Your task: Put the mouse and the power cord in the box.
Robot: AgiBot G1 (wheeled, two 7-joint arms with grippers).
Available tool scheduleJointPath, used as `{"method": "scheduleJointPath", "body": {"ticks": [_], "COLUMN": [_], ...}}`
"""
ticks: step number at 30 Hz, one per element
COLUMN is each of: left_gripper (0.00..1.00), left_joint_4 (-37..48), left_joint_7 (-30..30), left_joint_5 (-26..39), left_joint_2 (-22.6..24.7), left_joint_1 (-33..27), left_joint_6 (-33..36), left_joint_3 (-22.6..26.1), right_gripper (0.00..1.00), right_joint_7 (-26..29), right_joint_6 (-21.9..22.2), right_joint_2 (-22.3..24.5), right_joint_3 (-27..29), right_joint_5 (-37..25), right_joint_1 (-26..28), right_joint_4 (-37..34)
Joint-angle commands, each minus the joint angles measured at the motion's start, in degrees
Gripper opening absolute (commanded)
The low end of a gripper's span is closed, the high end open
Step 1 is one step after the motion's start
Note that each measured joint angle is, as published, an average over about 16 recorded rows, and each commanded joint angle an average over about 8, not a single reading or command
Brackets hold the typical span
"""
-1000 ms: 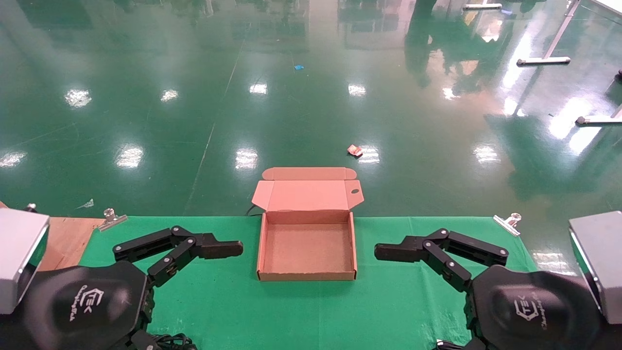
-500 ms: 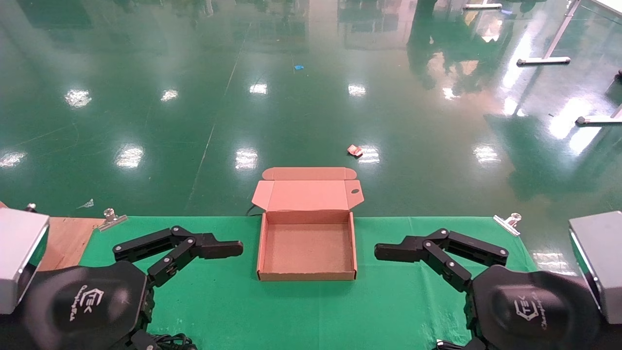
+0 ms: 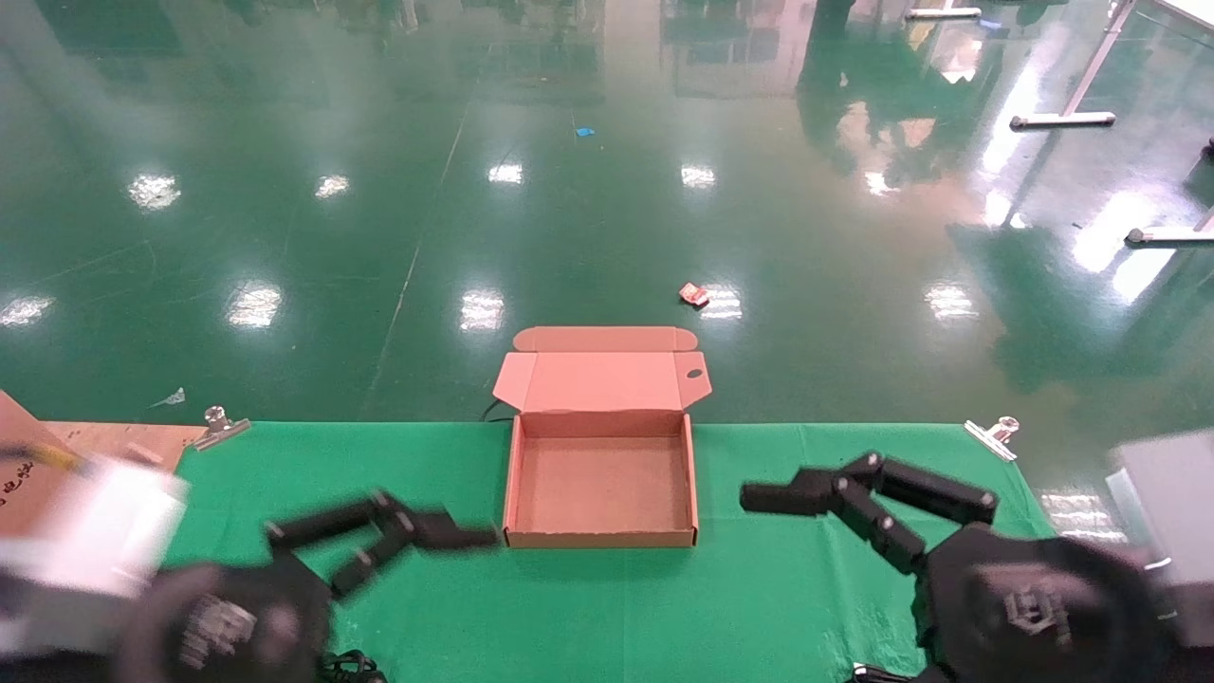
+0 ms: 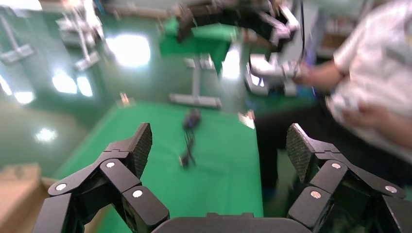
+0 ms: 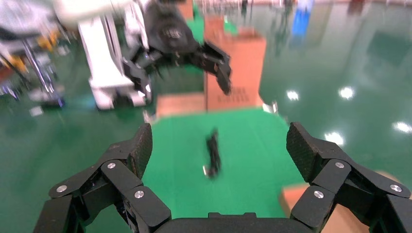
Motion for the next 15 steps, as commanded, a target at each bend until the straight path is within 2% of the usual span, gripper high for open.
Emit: {"method": "scheduleJointPath", "body": {"ticks": [1, 6, 15], "left_gripper": [1.0, 1.0, 1.0], "left_joint_4": [0.3, 6.5, 22.1], "left_joint_7": [-0.2, 1.5, 10.4], "left_joint_5": [3.3, 12.0, 32.5], "left_joint_2": [1.0, 3.5, 8.2], "left_joint_1": [-1.1, -5.6, -15.2], "left_joint_6": [0.8, 2.3, 0.4], "left_joint_3": [1.9, 7.8, 18.4], "right_gripper": [1.0, 1.0, 1.0], "right_joint_7": [-1.1, -5.9, -15.9], "right_joint_6": [-0.1, -2.1, -3.4], "right_joint_2": [0.1, -2.4, -8.7], "right_joint_3": [-0.4, -4.8, -16.4], "right_joint_5": [-1.8, -11.7, -33.1], "right_joint_1": [0.0, 4.8, 16.2], "right_joint_4": [-0.4, -5.8, -17.5]}}
